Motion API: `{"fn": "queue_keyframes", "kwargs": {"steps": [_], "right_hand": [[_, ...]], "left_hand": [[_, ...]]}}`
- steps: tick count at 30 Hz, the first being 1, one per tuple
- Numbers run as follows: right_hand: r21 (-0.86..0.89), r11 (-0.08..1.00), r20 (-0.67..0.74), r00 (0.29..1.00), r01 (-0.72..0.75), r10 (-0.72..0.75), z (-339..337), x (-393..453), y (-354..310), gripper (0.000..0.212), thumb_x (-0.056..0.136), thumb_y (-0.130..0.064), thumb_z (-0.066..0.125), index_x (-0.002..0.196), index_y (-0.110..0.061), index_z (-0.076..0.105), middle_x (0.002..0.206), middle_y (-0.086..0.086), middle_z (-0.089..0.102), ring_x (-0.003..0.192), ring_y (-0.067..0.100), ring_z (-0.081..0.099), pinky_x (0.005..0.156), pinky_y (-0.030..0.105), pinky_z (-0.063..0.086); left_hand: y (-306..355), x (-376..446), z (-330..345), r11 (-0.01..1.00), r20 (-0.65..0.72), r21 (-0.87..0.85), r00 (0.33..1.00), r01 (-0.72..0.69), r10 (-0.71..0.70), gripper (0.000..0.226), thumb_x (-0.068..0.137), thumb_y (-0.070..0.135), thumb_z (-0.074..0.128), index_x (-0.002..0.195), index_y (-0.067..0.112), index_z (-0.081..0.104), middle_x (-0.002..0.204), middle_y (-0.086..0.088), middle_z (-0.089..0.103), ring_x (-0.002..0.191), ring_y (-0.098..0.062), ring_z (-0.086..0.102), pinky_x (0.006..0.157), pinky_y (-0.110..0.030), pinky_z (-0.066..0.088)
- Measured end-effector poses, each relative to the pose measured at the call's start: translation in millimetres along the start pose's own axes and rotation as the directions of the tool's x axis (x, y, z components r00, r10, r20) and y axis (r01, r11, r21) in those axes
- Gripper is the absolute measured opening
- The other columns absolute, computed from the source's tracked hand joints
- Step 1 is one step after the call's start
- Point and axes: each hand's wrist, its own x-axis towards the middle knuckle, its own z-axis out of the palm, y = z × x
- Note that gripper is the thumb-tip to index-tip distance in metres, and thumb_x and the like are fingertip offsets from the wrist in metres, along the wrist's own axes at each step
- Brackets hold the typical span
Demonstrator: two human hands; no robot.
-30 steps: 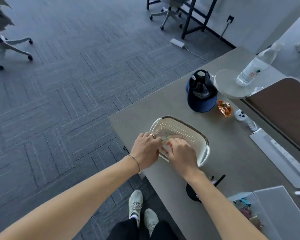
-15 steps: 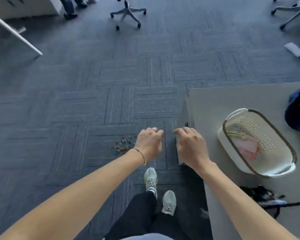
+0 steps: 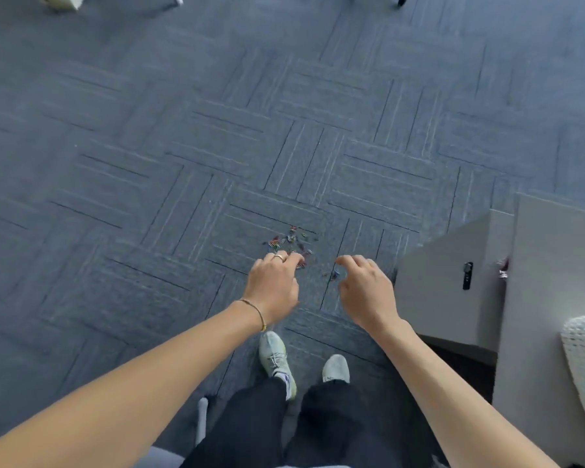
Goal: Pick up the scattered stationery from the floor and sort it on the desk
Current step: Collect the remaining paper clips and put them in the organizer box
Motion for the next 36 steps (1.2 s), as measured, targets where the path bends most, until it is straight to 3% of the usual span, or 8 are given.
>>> {"fn": "queue_keyframes", "kwargs": {"steps": [4,10,27,32,34,36], "right_hand": [[0.038,0.999,0.029,0.999,-0.029,0.028,41.5,31.2,-10.5,0.038,0.089,-0.007,0.052,0.125,-0.018,0.061,0.119,0.003,0.065,0.108,0.028,0.057,0.079,0.038,0.048],[0.075,0.997,0.094,0.995,-0.022,0.015,133.9,87.8,2.2,0.042,0.086,-0.005,0.052,0.125,-0.018,0.061,0.119,0.001,0.065,0.111,0.025,0.057,0.085,0.039,0.05],[-0.062,0.991,0.283,0.954,0.12,-0.098,507.6,301.1,132.8,0.038,0.088,-0.012,0.05,0.125,-0.022,0.056,0.117,0.005,0.063,0.108,0.031,0.06,0.08,0.04,0.051],[-0.091,0.989,0.354,0.932,0.114,-0.075,578.2,361.2,154.0,0.044,0.087,-0.008,0.051,0.129,-0.021,0.055,0.121,0.006,0.062,0.102,0.032,0.063,0.075,0.037,0.046],[-0.129,0.987,0.41,0.912,0.092,-0.031,599.3,382.4,163.0,0.044,0.085,-0.007,0.051,0.127,-0.02,0.057,0.118,0.007,0.064,0.1,0.031,0.063,0.077,0.035,0.049],[-0.157,0.984,0.519,0.855,0.089,0.006,615.7,402.4,171.8,0.038,0.084,-0.006,0.05,0.119,-0.014,0.062,0.111,0.01,0.068,0.095,0.028,0.066,0.078,0.036,0.056]], "left_hand": [[-35.2,15.6,27.5,0.996,0.039,-0.056,0.997,0.073,-0.071,0.047,0.092,0.022,0.05,0.138,0.024,0.046,0.127,-0.001,0.057,0.115,-0.025,0.052,0.095,-0.039,0.042],[-77.7,60.6,106.1,0.977,0.047,-0.145,0.987,0.156,-0.151,0.045,0.092,0.022,0.05,0.136,0.027,0.047,0.125,0.0,0.057,0.114,-0.023,0.052,0.093,-0.038,0.042],[-227.9,265.9,472.9,0.916,0.117,-0.243,0.947,0.319,-0.298,0.04,0.093,0.014,0.052,0.132,0.024,0.05,0.123,-0.001,0.058,0.115,-0.024,0.053,0.089,-0.037,0.045],[-286.0,316.3,545.7,0.877,0.092,-0.223,0.905,0.425,-0.416,0.037,0.093,0.009,0.055,0.126,0.025,0.055,0.11,0.0,0.058,0.096,-0.018,0.056,0.077,-0.034,0.052],[-305.4,334.3,569.3,0.852,0.064,-0.224,0.879,0.473,-0.472,0.036,0.093,0.01,0.058,0.126,0.026,0.054,0.116,0.0,0.055,0.097,-0.014,0.049,0.07,-0.029,0.046],[-319.4,351.9,587.7,0.858,0.038,-0.186,0.876,0.48,-0.481,0.04,0.093,0.022,0.063,0.131,0.026,0.049,0.13,-0.003,0.048,0.11,-0.017,0.045,0.069,-0.028,0.044]]}}
